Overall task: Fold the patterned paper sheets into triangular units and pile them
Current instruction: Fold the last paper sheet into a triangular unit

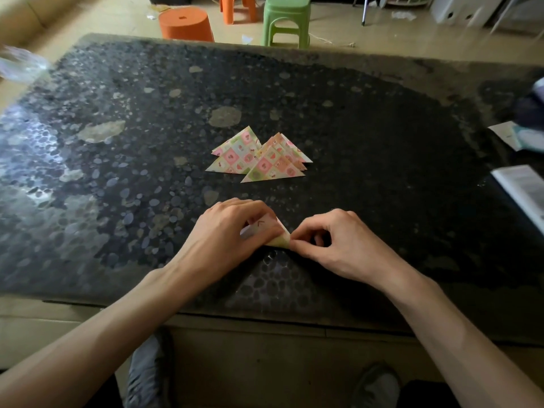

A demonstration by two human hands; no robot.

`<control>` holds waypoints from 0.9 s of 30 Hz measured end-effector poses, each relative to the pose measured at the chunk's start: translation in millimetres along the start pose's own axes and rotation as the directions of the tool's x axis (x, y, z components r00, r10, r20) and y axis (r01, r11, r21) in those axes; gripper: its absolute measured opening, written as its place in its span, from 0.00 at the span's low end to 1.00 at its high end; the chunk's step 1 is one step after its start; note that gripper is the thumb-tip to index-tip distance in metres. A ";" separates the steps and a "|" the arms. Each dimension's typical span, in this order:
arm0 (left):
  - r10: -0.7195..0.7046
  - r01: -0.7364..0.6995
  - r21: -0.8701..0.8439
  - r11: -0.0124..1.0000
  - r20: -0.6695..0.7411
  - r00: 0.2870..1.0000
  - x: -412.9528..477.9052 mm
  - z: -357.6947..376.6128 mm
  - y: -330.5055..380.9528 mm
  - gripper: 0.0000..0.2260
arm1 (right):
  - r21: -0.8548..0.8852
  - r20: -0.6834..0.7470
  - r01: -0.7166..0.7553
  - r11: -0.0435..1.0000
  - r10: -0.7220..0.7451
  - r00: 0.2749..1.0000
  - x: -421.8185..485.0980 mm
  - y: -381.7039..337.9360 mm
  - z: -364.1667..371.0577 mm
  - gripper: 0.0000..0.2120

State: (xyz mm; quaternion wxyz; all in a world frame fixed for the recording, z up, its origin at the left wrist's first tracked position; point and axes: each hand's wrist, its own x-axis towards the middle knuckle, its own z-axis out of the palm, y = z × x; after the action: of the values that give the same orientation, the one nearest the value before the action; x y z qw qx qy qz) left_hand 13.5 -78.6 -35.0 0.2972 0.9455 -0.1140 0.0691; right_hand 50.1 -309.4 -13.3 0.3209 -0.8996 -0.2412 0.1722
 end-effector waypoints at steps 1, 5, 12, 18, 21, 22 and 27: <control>-0.022 0.022 -0.001 1.000 -0.007 1.000 0.3 1.7 0.4 0.15 | 0.001 -0.016 -0.018 1.000 0.018 1.000 0.2 0.3 1.6 0.09; -0.088 0.089 0.019 0.996 -0.022 0.996 0.0 7.7 0.0 0.19 | 0.000 -0.092 -0.066 0.998 0.066 0.994 0.3 -0.7 9.5 0.09; -0.141 0.141 -0.011 0.990 0.025 0.990 6.5 1.2 1.7 0.19 | -0.003 -0.113 -0.152 0.988 0.150 0.982 3.3 -3.8 14.6 0.08; -0.165 0.167 -0.003 0.986 0.115 0.980 10.6 -16.6 -5.6 0.19 | 0.002 -0.093 -0.179 0.984 0.178 0.980 4.8 -5.1 13.8 0.08; -0.190 0.195 -0.010 0.981 0.170 0.967 11.4 -19.9 -6.1 0.18 | 0.007 -0.083 -0.179 0.984 0.179 0.980 3.9 -5.2 10.6 0.07; -0.193 0.199 -0.014 0.980 0.181 0.964 11.2 -19.9 -6.1 0.17 | 0.006 -0.082 -0.179 0.984 0.179 0.980 4.1 -5.1 9.0 0.07; -0.198 0.199 0.017 0.980 0.194 0.961 9.2 -16.8 -3.3 0.13 | -0.026 -0.076 -0.166 0.986 0.164 0.984 3.7 -4.4 3.9 0.06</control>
State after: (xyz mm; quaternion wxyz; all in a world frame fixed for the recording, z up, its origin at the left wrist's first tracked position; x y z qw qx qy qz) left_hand 22.2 -67.8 -21.4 0.2911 0.9540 -0.0473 -0.0543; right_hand 49.9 -302.5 -13.9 0.2997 -0.9272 -0.1566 0.1613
